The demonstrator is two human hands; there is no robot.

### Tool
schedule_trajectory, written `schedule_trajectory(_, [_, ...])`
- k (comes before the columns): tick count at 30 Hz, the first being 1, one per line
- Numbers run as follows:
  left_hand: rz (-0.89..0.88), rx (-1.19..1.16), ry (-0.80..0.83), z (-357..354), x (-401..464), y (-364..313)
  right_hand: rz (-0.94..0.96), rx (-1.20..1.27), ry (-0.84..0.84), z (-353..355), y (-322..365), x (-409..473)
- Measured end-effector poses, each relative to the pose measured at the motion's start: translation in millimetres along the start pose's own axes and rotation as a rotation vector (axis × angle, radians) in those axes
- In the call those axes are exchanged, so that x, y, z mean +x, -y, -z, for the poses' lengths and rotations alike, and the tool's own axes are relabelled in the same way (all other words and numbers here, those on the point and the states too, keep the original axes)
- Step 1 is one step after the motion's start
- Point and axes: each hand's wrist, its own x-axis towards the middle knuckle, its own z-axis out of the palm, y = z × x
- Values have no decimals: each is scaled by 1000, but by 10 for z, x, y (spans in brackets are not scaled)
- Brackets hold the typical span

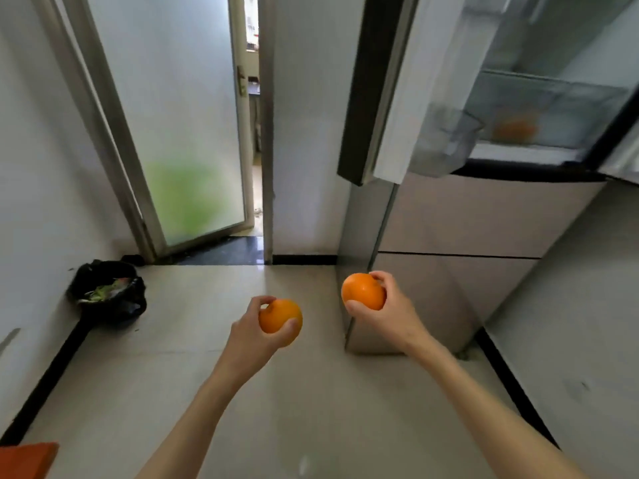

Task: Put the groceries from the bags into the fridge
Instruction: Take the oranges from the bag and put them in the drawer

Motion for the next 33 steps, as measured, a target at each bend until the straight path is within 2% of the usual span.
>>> schedule_trajectory(4, [-101, -35, 148, -873, -164, -534, -54, -25, -102, 894, -431, -291])
schedule_trajectory(10, [-253, -30, 211, -1798, 23, -1391, -78, -7, -285, 2011, -901, -339])
schedule_trajectory(15, [-345, 21, 250, -2385, 428, -1881, -52, 61, -354, 2630, -1235, -35])
schedule_trajectory(20, [-411, 11, 258, -2960, 996, -2285, -17, 61, -392, 3210, -1505, 634])
schedule_trajectory(28, [-485, -26, 166, -3665, 2221, -3342, 93, 31, -386, 4168, -1566, 2014])
schedule_trajectory(33, [-547, -8, -23, -3795, 2940, -4119, 210, -14, -453, 4753, -1385, 2754])
